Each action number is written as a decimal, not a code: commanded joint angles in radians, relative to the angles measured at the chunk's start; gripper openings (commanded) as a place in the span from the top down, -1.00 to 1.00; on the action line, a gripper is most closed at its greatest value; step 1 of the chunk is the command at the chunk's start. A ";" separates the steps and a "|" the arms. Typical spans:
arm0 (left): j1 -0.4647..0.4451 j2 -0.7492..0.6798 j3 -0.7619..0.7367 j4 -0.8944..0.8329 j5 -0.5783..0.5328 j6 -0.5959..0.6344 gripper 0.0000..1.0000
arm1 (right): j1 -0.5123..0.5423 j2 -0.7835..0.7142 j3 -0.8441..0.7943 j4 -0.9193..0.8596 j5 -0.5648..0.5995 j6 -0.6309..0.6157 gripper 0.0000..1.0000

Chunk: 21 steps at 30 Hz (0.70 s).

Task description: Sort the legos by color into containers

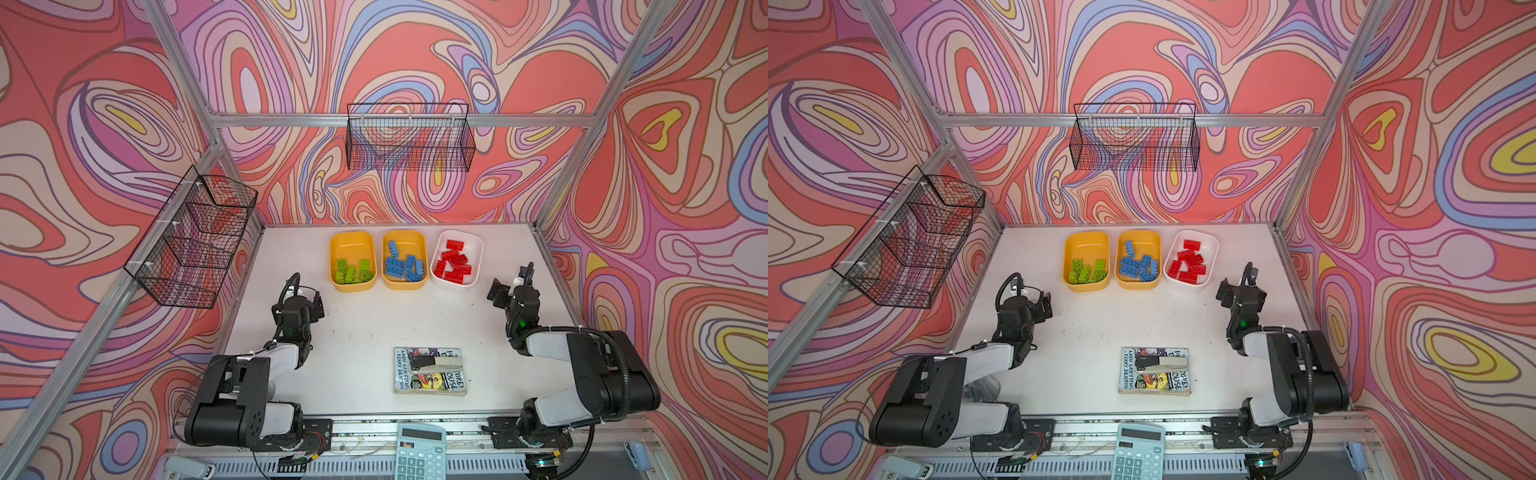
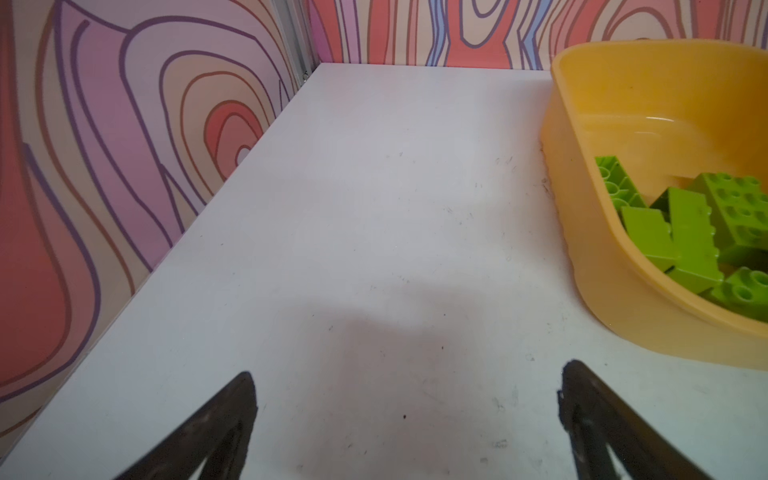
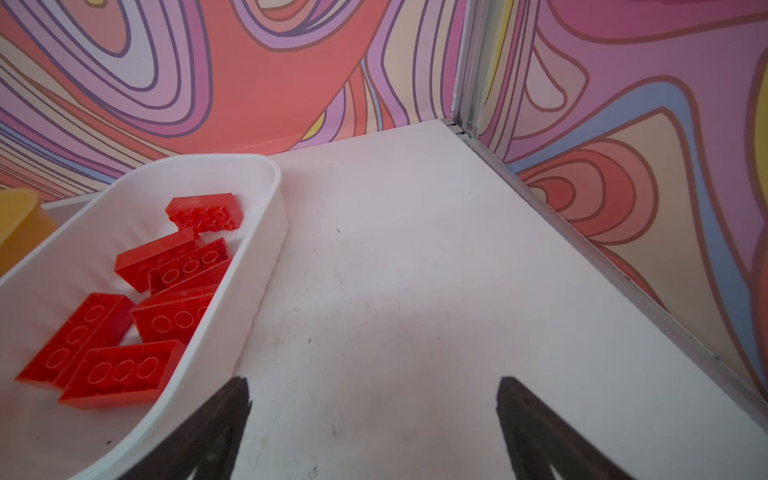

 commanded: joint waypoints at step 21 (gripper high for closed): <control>0.030 0.138 0.033 0.193 0.149 0.064 -1.00 | -0.017 0.174 -0.030 0.354 -0.174 -0.098 -0.96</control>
